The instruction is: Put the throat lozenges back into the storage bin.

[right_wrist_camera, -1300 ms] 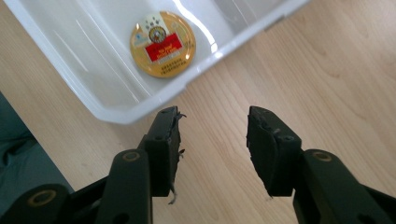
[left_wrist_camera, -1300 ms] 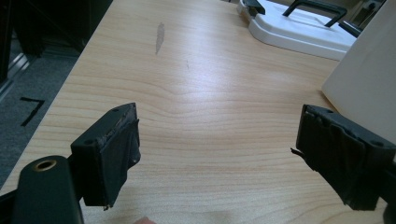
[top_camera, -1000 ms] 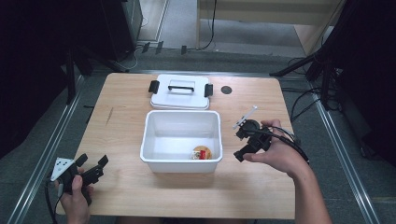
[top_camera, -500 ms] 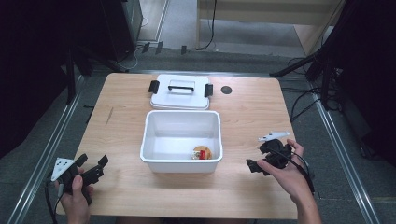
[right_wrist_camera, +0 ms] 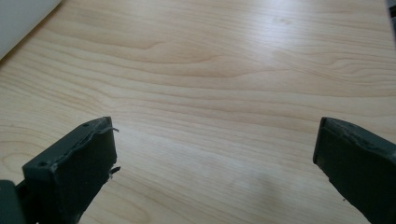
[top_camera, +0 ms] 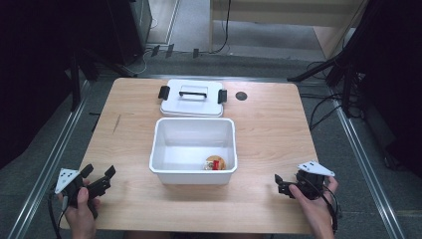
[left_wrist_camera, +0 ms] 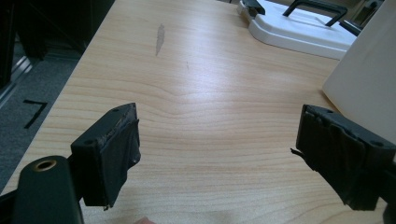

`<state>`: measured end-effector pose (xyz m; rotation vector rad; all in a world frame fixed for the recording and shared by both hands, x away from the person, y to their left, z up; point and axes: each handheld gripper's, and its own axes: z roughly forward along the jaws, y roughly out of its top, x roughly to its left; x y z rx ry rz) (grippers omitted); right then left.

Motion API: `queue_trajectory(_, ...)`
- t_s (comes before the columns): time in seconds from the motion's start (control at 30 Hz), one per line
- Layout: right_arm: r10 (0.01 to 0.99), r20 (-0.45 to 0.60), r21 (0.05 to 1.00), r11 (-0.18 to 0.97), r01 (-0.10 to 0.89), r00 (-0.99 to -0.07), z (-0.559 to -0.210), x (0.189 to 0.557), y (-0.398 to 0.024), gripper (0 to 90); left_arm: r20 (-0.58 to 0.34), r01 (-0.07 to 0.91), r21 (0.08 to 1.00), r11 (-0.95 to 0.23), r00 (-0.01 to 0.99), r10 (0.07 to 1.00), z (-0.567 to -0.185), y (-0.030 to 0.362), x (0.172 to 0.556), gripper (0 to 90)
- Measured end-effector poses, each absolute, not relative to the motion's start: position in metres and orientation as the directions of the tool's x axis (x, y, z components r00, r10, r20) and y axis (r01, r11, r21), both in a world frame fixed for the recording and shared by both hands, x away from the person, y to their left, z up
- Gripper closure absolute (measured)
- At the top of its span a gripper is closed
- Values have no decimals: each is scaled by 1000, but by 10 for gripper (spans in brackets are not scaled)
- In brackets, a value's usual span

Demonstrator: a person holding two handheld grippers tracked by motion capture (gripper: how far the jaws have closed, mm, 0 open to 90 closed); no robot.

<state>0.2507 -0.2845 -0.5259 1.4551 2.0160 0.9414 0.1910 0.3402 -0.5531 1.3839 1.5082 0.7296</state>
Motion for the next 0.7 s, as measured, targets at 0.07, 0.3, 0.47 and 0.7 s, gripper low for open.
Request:
queue_trajectory(0.07,951,28,781,170,601,-306,-528,247,-292,0,-236,415,890,188,68,969,-553,340,191,142)
queue_trajectory(0.3,963,45,818,116,563,-264,-535,235,-315,0,-235,413,891,187,68,970,-553,340,191,141)
queue_trajectory(0.47,969,51,828,93,553,-241,-539,227,-332,0,-225,418,891,177,70,972,-553,339,190,141)
queue_trajectory(0.7,975,110,853,8,522,-193,-543,214,-357,0,-209,415,895,161,73,975,-553,337,190,141)
